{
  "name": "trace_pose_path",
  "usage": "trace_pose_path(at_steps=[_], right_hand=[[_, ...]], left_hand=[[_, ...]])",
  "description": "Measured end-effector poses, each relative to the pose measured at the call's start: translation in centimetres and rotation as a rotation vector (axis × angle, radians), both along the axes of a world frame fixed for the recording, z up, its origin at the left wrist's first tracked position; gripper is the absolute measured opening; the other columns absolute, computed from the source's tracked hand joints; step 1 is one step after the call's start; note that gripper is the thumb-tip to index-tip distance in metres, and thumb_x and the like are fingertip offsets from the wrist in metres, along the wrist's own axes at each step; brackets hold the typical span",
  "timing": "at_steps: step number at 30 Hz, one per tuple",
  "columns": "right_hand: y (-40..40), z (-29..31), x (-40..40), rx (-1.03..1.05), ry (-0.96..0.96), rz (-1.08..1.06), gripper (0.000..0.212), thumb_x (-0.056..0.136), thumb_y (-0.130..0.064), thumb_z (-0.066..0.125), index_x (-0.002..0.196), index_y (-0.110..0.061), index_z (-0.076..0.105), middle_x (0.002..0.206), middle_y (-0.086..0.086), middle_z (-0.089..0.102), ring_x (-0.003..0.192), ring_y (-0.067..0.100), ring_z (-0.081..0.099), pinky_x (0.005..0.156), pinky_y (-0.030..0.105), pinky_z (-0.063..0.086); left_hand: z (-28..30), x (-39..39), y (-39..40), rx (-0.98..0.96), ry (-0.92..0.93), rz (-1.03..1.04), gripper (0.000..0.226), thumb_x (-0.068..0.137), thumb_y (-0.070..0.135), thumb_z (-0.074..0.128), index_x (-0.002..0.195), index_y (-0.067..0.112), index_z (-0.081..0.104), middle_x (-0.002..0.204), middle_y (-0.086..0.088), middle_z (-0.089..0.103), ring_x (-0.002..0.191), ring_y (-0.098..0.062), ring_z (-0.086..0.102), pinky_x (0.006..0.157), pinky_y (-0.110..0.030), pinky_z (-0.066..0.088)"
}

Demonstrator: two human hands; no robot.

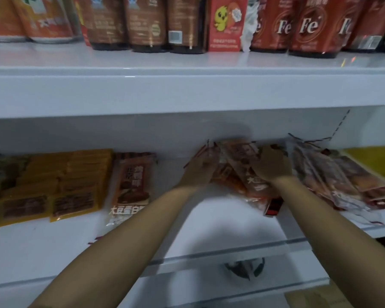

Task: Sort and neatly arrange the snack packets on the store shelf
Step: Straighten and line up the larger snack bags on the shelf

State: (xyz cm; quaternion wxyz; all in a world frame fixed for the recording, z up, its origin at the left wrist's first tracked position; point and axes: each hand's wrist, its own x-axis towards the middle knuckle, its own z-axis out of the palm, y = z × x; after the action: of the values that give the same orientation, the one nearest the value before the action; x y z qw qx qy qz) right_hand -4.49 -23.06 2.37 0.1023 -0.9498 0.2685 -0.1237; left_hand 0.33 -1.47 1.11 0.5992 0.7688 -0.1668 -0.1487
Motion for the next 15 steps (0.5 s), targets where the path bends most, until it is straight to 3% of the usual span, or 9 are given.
trace_pose_path(at_steps=[2, 4, 6, 8, 9, 10, 12, 13, 15], right_hand=[[-0.8, 0.3, -0.1, 0.031, 0.039, 0.084, 0.063, 0.097, -0.062, 0.041, 0.143, -0.022, 0.052, 0.124, 0.024, 0.064, 0.112, 0.042, 0.063, 0.093, 0.044, 0.05], [-1.0, 0.9, -0.1, 0.133, -0.007, 0.151, 0.06, 0.091, -0.052, 0.065, 0.142, -0.024, 0.055, 0.121, 0.02, 0.067, 0.109, 0.037, 0.065, 0.089, 0.039, 0.051], [-1.1, 1.4, -0.6, 0.422, -0.154, 0.152, 0.053, 0.083, -0.032, 0.082, 0.13, -0.017, 0.063, 0.111, 0.005, 0.07, 0.098, 0.024, 0.067, 0.079, 0.019, 0.049], [-0.4, 1.3, -0.3, 0.66, -0.229, 0.22, 0.03, 0.088, -0.022, 0.08, 0.115, -0.022, 0.065, 0.093, -0.009, 0.066, 0.075, 0.0, 0.061, 0.061, -0.001, 0.039], [0.3, 1.0, -0.2, 0.767, -0.235, 0.269, 0.02, 0.092, -0.02, 0.076, 0.11, -0.023, 0.068, 0.094, -0.01, 0.07, 0.072, -0.004, 0.061, 0.065, -0.001, 0.042], [0.9, 0.7, 0.3, 0.884, -0.25, 0.291, 0.014, 0.094, -0.019, 0.073, 0.108, -0.02, 0.073, 0.1, -0.002, 0.076, 0.079, 0.002, 0.069, 0.076, 0.007, 0.051], [2.5, 0.0, 1.5, 1.142, -0.317, 0.329, 0.021, 0.09, -0.018, 0.075, 0.11, -0.01, 0.077, 0.108, 0.014, 0.077, 0.097, 0.025, 0.075, 0.094, 0.039, 0.059], [3.0, -0.6, 2.2, 1.214, -0.334, 0.343, 0.03, 0.084, -0.019, 0.079, 0.111, -0.006, 0.076, 0.108, 0.017, 0.077, 0.1, 0.032, 0.074, 0.096, 0.048, 0.058], [4.4, -1.0, 2.9, 1.185, -0.352, 0.344, 0.041, 0.073, -0.02, 0.087, 0.109, -0.004, 0.074, 0.103, 0.017, 0.077, 0.097, 0.032, 0.074, 0.088, 0.045, 0.06]], left_hand=[[-0.3, -0.4, -2.1, -0.074, 0.081, 0.01, 0.039, 0.101, 0.019, 0.054, 0.067, 0.022, 0.072, 0.078, -0.007, 0.074, 0.082, -0.028, 0.073, 0.081, -0.043, 0.062], [-0.4, -0.5, -3.5, -0.109, 0.104, 0.034, 0.037, 0.098, 0.016, 0.056, 0.066, 0.023, 0.073, 0.075, -0.002, 0.074, 0.074, -0.022, 0.073, 0.07, -0.035, 0.062], [-0.4, -0.4, -4.1, -0.154, 0.141, 0.105, 0.029, 0.097, 0.009, 0.058, 0.071, 0.016, 0.07, 0.064, -0.003, 0.069, 0.059, -0.019, 0.067, 0.056, -0.028, 0.057], [-0.4, 0.0, -3.7, -0.175, 0.166, 0.195, 0.019, 0.094, 0.006, 0.065, 0.076, 0.005, 0.069, 0.057, -0.006, 0.064, 0.048, -0.017, 0.057, 0.047, -0.025, 0.047], [-0.7, 0.4, -3.2, -0.167, 0.148, 0.229, 0.017, 0.093, 0.01, 0.069, 0.077, 0.003, 0.07, 0.057, -0.007, 0.064, 0.046, -0.017, 0.054, 0.048, -0.026, 0.043], [-1.1, 0.9, -2.6, -0.13, 0.099, 0.263, 0.019, 0.092, 0.015, 0.072, 0.077, 0.002, 0.072, 0.058, -0.008, 0.065, 0.047, -0.018, 0.054, 0.051, -0.028, 0.041], [-1.2, 1.5, -1.0, -0.046, 0.03, 0.341, 0.019, 0.088, 0.023, 0.076, 0.079, 0.007, 0.072, 0.064, -0.013, 0.072, 0.053, -0.02, 0.061, 0.059, -0.035, 0.048], [-0.9, 1.6, 0.0, -0.033, 0.037, 0.373, 0.015, 0.087, 0.024, 0.078, 0.085, 0.011, 0.07, 0.068, -0.015, 0.073, 0.057, -0.021, 0.064, 0.062, -0.038, 0.051], [-0.7, 2.0, 2.4, -0.012, 0.043, 0.431, 0.028, 0.083, 0.022, 0.084, 0.1, 0.01, 0.065, 0.072, -0.016, 0.074, 0.061, -0.022, 0.066, 0.064, -0.038, 0.053]])
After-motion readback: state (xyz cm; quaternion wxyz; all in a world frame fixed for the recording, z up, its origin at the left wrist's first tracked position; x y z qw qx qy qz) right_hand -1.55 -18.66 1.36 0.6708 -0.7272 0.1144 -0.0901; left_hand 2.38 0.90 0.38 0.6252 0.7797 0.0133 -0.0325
